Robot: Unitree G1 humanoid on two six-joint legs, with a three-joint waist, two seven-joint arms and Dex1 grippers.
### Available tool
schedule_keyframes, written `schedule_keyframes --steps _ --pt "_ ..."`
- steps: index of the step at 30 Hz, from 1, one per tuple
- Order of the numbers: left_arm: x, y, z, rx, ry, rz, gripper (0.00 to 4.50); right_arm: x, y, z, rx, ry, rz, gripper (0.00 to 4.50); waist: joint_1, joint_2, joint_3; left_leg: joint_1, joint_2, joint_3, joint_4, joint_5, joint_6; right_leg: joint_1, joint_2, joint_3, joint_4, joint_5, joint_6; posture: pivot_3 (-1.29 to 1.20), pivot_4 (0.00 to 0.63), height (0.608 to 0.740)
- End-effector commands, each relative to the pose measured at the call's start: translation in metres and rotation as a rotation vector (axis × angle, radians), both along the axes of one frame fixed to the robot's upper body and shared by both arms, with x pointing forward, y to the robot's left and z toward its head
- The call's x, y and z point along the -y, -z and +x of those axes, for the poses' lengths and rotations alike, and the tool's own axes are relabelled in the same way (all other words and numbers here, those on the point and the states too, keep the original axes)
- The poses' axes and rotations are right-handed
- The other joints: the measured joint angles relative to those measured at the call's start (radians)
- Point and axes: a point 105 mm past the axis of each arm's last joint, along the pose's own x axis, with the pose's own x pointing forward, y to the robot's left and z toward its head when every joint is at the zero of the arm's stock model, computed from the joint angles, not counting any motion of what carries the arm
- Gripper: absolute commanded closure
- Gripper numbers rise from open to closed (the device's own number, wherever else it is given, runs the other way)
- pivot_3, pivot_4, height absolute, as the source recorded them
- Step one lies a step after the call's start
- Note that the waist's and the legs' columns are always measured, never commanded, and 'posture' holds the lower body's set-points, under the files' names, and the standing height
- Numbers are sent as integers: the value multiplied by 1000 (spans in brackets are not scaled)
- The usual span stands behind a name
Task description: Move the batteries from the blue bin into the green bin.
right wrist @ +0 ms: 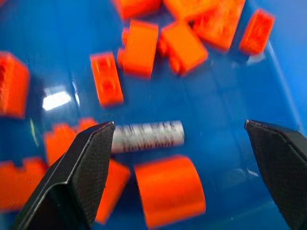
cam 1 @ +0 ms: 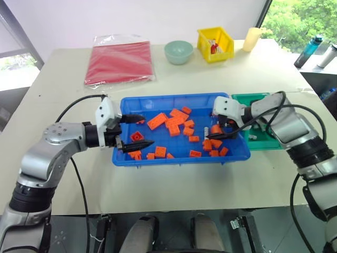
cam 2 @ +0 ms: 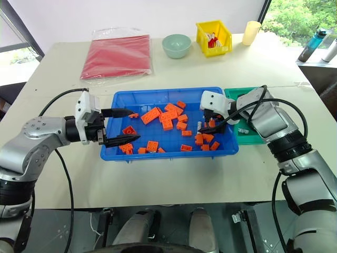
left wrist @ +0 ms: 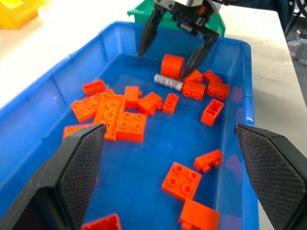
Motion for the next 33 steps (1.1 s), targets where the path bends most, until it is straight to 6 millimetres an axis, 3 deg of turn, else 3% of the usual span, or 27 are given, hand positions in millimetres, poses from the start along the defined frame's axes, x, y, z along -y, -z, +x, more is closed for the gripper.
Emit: schedule_keyframes --steps 1,9,15,33 --pt "-5 -14 -4 59 -21 -8 0 1 -13 8 52 -37 -24 51 0 0 0 0 0 0 0 0 0 0 0 0 0 0 0 0 150 717" --pt "-6 -15 -4 66 -42 -16 0 1 -6 5 26 -93 -52 51 2 0 0 0 0 0 0 0 0 0 0 0 0 0 0 0 150 717" --pt "-6 -16 -2 70 -44 -18 0 4 -15 4 26 -63 -12 51 2 0 0 0 0 0 0 0 0 0 0 0 0 0 0 0 150 717" --pt "-3 -19 1 74 -10 -5 0 -15 6 3 24 -232 -105 51 0 0 0 0 0 0 0 0 0 0 0 0 0 0 0 0 150 717"
